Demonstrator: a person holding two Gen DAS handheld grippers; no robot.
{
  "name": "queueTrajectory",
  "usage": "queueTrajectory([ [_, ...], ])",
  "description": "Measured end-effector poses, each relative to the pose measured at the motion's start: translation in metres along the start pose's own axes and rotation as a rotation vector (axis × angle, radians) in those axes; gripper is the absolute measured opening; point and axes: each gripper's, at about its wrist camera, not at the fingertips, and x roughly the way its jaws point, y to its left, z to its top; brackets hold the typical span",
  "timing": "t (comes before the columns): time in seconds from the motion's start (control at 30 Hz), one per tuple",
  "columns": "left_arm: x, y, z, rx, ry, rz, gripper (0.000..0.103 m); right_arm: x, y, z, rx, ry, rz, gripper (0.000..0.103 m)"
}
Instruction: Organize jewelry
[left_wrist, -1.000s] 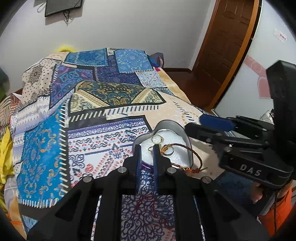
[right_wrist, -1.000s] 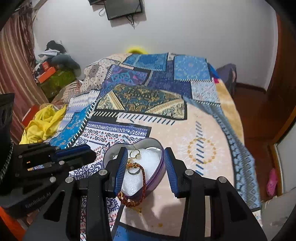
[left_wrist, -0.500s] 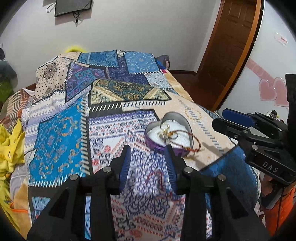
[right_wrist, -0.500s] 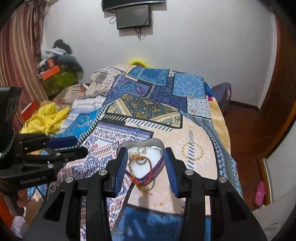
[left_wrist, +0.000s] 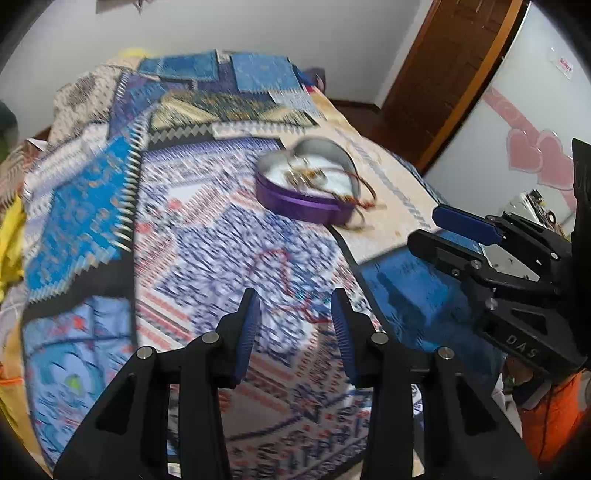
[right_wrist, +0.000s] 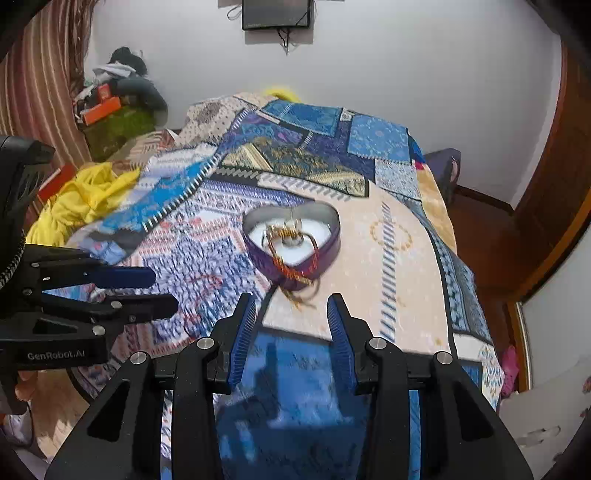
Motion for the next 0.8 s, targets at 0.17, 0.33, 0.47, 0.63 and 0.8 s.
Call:
queueTrajectory([
  [0.17,0.011,-0.014,0.001,0.012,0.002,0.005,0.039,-0.005,-0.008,-0.013,0.007,0.008,-0.027,0.037],
  [0.33,0.025,-0.017,0.006,-0.034,0.013,0.046,0.04,-0.007,-0.017,-0.02,0.026,0.014,-0.035,0.037],
  [0.47,0.035,-0.012,0.005,-0.089,0.01,0.073,0.04,-0.005,-0.023,-0.023,0.049,0.019,-0.027,0.037],
  [0.63,0.035,-0.019,-0.005,-0.02,0.004,0.141,0.04,-0.002,-0.022,-0.024,0.056,0.02,-0.008,0.037],
  [0.8,0.027,-0.017,-0.017,0.017,0.0,0.158,0.037,-0.002,-0.019,-0.025,0.056,0.013,0.01,0.037],
])
